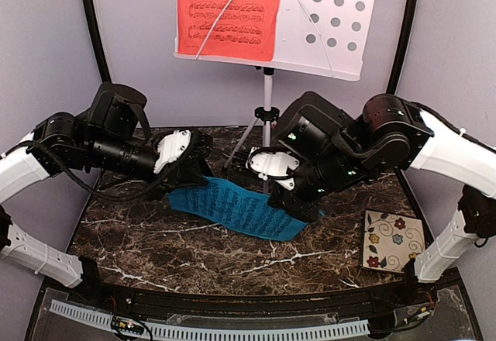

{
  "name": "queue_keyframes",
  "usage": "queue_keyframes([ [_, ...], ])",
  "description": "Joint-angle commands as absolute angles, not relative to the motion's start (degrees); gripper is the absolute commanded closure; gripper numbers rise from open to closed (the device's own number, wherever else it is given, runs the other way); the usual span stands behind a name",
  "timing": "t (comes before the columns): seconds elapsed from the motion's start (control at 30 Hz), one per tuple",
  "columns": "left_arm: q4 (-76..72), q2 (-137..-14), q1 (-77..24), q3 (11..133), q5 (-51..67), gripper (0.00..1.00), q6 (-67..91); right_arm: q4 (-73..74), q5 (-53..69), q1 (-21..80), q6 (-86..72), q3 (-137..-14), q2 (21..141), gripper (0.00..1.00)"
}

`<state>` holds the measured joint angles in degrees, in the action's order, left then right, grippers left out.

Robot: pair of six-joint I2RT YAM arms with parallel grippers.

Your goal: Set up the instrument practice props

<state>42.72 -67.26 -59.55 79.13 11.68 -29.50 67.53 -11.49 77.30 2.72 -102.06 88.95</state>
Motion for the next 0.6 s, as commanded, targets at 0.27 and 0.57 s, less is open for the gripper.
queue_keyframes([
  [0.27,18.21,-53.29,-54.76,65.6,22.11,1.0,-14.67,23.21,-13.59,77.72,-1.91,-70.64,55.57,0.0],
  [0.57,3.97,-53.61,-51.66,61.47,32.79,1.0,-5.26,17.11,-12.66,77.59,-2.09,-63.59,51.42,0.23],
])
